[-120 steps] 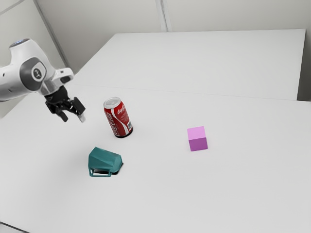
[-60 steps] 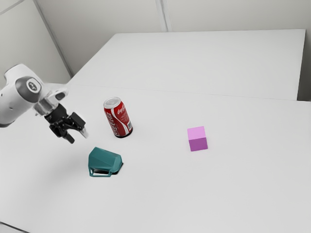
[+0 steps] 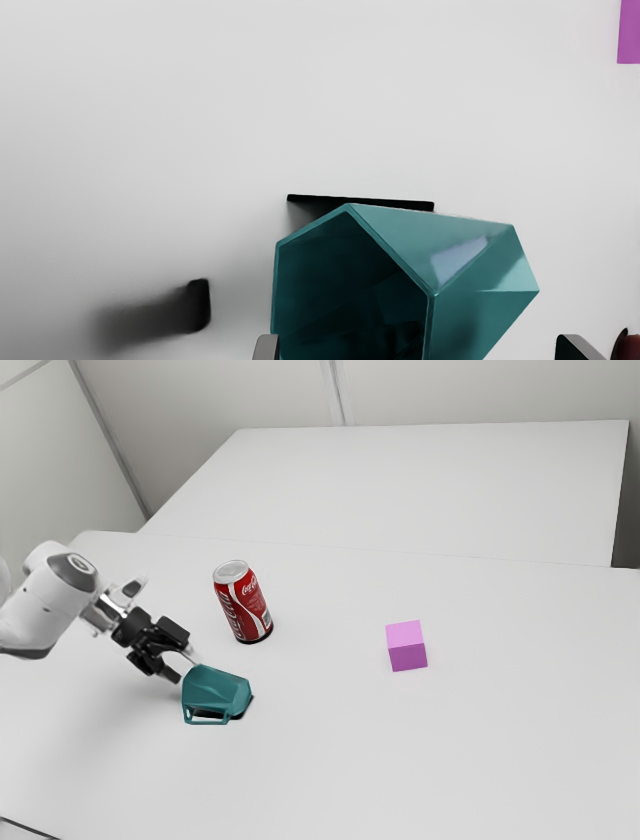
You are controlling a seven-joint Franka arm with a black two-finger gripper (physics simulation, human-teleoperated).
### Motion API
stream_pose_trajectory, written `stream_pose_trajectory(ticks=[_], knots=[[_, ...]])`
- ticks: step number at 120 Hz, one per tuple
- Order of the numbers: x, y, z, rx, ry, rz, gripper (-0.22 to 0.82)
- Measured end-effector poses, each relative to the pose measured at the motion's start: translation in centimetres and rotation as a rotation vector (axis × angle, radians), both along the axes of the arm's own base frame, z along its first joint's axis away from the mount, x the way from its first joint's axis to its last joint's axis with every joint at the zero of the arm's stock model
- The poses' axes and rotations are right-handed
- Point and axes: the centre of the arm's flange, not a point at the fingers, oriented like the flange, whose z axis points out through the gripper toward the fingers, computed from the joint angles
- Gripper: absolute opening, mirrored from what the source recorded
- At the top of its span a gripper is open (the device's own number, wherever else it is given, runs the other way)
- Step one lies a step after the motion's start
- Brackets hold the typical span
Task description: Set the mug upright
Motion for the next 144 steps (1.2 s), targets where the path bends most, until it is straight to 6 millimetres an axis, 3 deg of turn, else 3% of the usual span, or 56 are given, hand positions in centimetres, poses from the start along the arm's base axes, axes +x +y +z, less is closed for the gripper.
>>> stream_pose_trajectory(ticks=[28, 65, 103, 144], knots=[[0.0, 0.2, -1.8, -0.100, -0.047, 0.028, 0.58], [0.0, -0.7, -2.2, -0.161, -0.104, -0.007, 0.25], [0.1, -1.5, -2.1, -0.194, -0.152, -0.047, 0.00], [1.0, -4.0, -0.7, -0.224, -0.213, -0.101, -0.16]])
